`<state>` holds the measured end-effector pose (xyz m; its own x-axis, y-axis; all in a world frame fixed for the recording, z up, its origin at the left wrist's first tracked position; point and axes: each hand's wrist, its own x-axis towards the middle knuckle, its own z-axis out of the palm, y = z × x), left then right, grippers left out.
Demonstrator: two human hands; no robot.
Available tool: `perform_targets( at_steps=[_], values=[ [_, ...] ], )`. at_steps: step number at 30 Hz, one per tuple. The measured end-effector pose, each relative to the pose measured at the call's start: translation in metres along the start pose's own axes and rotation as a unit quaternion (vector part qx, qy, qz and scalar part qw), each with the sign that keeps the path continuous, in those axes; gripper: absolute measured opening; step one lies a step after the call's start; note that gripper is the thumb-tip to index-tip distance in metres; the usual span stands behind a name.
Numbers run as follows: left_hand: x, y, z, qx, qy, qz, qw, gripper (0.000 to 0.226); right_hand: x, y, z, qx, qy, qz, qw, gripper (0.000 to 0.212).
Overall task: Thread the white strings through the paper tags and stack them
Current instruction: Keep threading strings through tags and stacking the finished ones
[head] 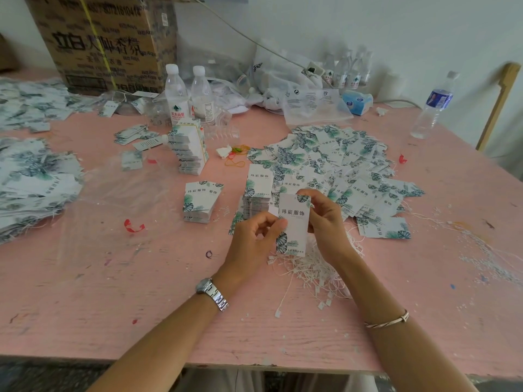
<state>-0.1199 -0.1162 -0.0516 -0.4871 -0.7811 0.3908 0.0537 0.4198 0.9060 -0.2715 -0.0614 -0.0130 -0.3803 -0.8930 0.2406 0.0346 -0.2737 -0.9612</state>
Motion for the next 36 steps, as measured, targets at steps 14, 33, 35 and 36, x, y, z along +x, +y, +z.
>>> perform_targets(
  at_steps=[14,33,35,36],
  values=[
    [-0.002,0.002,0.0,0.014,0.0,-0.021,1.0,0.025,0.001,0.001,-0.005,-0.006,-0.027,0.016,1.0,0.032],
    [-0.004,0.007,0.0,-0.008,-0.002,-0.047,0.999,0.02,0.002,0.003,-0.01,0.017,-0.053,0.031,0.998,0.039],
    [-0.004,0.008,0.0,-0.007,-0.001,-0.048,0.999,0.02,0.002,0.003,-0.01,0.021,-0.055,0.034,0.998,0.041],
    [-0.004,0.008,0.0,-0.008,-0.002,-0.048,0.999,0.021,0.002,0.002,-0.009,0.025,-0.056,0.034,0.998,0.043]
  ],
)
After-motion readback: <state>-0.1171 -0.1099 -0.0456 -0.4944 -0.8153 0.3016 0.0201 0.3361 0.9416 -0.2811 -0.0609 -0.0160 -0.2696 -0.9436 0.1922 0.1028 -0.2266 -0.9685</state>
